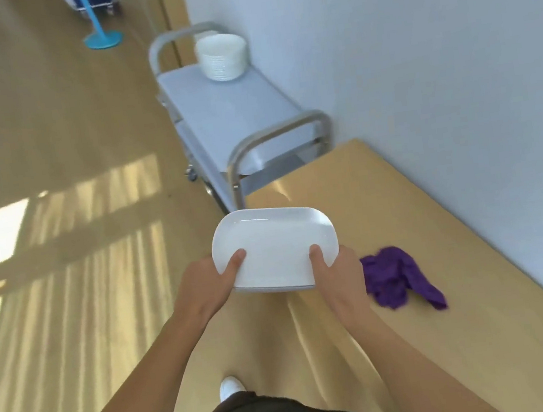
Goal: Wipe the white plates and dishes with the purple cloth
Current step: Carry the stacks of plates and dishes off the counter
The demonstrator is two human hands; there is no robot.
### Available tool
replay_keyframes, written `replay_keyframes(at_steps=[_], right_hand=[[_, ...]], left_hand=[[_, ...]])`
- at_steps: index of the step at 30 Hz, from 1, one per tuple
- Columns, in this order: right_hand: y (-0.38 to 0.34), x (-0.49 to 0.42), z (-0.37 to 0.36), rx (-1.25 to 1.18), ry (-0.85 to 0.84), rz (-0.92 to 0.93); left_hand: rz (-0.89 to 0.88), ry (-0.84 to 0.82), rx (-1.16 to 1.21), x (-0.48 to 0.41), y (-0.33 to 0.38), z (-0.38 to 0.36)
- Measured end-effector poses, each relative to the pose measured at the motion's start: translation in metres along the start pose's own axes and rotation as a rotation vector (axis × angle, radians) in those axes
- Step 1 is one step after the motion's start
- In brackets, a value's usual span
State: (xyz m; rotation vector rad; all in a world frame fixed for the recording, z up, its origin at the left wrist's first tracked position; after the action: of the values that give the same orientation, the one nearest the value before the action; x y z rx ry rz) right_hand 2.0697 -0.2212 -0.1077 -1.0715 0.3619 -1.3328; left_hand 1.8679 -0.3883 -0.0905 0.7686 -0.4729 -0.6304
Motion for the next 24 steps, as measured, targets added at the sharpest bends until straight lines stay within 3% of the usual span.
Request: replay_keyframes(at_steps=[8,12,24], right_hand=[[-0.117,0.004,-0.159,0.08,-0.258,0.127],[-0.159,-0.025,-0.213,0.202,-0.234,0.182],[-0.279,-0.215,-0.302,0.071,-0.19,0.163]], left_hand=[[0.157,0.134,-0.024,-0.052,-0.102,0.14],[0.196,0.171,-0.006,-0.092,-0.128,0.175],[0.106,0.138,-0.056,-0.347,-0.106,0.215]])
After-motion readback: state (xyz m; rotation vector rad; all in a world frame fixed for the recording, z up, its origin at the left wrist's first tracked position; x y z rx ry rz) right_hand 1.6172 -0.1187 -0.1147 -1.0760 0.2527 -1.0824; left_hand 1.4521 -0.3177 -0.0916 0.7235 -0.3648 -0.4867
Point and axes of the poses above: each hand's wrist, its own x-axis away from the middle knuckle, its own z-axis out of the back of the hand, y = z × x, the point moved 7 cm from there along -x, towards the middle knuckle, and after that the axes turned 8 degrees about -z, right-handed, at the moved point
